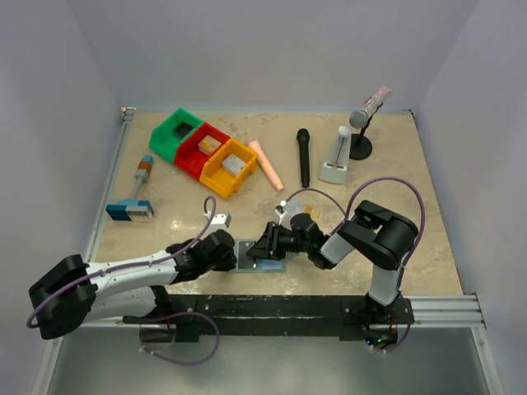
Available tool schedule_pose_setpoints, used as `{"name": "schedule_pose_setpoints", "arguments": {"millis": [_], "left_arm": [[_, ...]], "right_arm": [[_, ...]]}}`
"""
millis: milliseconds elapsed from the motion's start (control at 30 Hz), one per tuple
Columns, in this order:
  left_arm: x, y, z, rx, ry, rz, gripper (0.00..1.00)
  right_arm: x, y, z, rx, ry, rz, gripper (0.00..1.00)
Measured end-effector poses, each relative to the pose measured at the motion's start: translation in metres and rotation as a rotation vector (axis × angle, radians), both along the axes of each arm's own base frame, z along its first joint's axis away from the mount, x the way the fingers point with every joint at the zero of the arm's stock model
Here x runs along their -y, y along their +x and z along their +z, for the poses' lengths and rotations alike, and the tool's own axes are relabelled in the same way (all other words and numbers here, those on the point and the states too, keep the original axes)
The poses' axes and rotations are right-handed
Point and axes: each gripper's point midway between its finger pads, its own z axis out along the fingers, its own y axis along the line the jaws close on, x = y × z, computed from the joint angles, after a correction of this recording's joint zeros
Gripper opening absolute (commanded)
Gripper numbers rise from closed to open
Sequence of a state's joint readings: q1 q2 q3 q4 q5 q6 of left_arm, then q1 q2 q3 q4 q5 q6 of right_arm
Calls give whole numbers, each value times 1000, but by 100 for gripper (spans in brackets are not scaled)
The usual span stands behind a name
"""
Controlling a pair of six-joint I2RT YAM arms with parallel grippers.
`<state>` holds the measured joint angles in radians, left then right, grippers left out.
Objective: Take the credit cards out of the card holder
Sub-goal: Remove the credit card from the card holder.
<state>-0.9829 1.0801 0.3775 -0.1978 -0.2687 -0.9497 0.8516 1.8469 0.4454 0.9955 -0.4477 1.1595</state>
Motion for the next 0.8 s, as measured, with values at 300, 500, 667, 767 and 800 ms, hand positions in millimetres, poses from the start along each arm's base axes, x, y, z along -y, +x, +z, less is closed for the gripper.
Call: {"name": "schedule_pose_setpoints", "arguments": {"millis": [300, 500, 667, 767, 800], "left_arm": [[4, 3, -3, -7, 13, 0, 0], [5, 3, -3, -6, 11, -2, 0], [5, 3, -3, -6, 11, -1, 0], [5, 4, -3, -5, 8, 1, 0], [6, 4, -3, -4, 7, 2, 0]], "right_arm": [[-3, 2, 1, -6, -3, 17, 40], [-8, 4, 1, -12, 6, 35, 40], [-8, 3, 1, -11, 3, 39, 36], [-6, 1, 1, -8, -10, 43, 33], [-4, 0, 1, -6, -15, 44, 33]]}}
